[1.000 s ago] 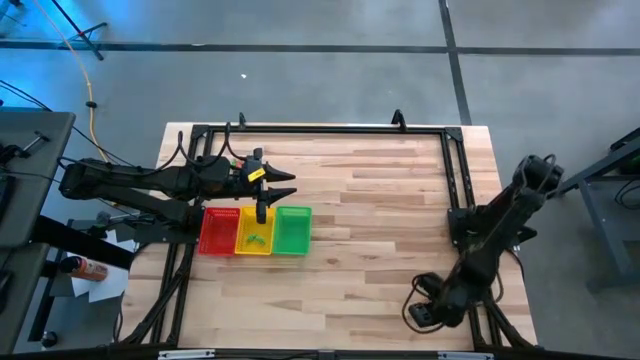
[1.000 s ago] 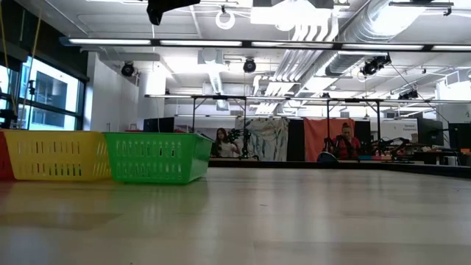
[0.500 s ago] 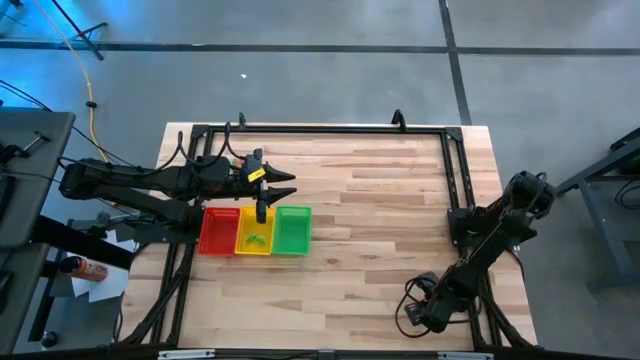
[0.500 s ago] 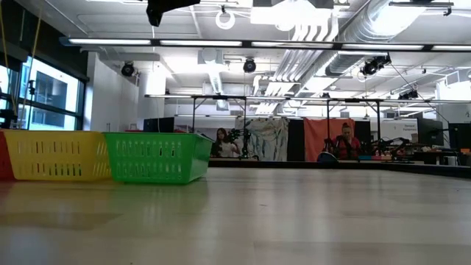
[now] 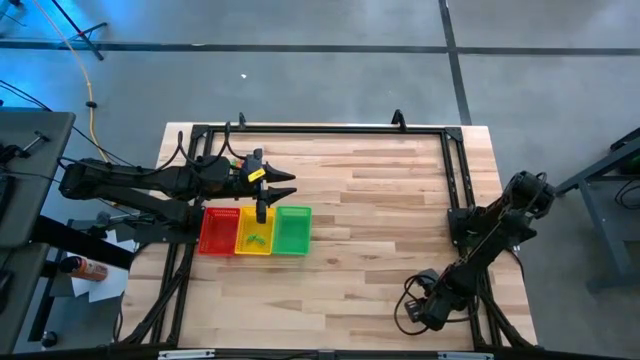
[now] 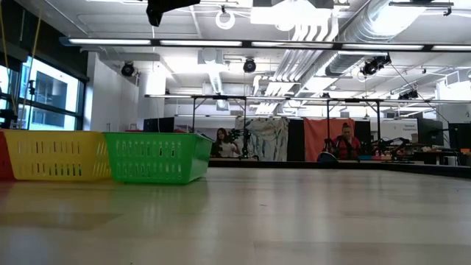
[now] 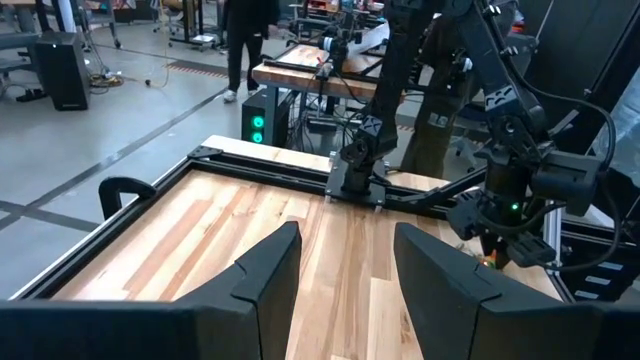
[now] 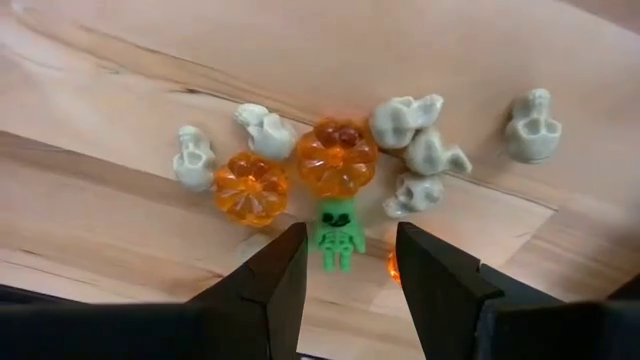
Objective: Sort Halloween decoration
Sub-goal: Put the green skeleton toy into the yellow bin
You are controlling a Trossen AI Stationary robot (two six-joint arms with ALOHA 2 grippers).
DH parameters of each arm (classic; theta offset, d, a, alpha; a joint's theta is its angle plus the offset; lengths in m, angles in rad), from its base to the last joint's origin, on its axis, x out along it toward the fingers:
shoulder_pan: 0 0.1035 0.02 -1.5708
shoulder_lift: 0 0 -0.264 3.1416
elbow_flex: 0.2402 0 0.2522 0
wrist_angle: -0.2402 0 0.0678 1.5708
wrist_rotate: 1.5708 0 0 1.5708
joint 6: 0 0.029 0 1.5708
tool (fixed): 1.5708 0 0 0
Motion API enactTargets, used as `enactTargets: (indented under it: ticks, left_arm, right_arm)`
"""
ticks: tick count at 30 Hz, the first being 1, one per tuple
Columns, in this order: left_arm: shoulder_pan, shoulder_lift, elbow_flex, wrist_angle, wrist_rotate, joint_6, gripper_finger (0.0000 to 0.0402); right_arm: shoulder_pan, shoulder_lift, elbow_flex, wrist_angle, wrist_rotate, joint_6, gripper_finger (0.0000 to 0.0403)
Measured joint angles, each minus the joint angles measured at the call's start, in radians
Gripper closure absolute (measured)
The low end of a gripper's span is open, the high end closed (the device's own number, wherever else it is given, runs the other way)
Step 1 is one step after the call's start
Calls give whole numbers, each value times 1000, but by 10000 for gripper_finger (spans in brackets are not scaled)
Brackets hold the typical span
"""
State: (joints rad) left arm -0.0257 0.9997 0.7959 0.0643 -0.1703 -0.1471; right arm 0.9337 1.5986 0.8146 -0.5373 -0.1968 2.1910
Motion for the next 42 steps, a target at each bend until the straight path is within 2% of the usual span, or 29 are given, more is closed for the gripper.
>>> enactTargets:
  ticks: [18,21,27,33,37,42]
  left_arm:
    - [0,0,0,0,0,14,250]
    - [0,0,0,1,0,28,250]
    - [0,-3,0,32,0,28,250]
    - [0,-3,0,75,0,28,250]
    - [0,-3,0,76,0,51,250]
    - [0,-15,0,78,3,54,250]
  right_arm:
    - [-21,61,4,28,-28,0,258]
    - [-21,61,5,13,-36,-15,286]
    - [-19,63,38,-18,-40,-108,388]
    - [-19,-8,102,-89,-34,-232,387]
    - [-23,-94,159,-177,96,-338,396]
    - [-67,-186,238,-179,457,-701,399]
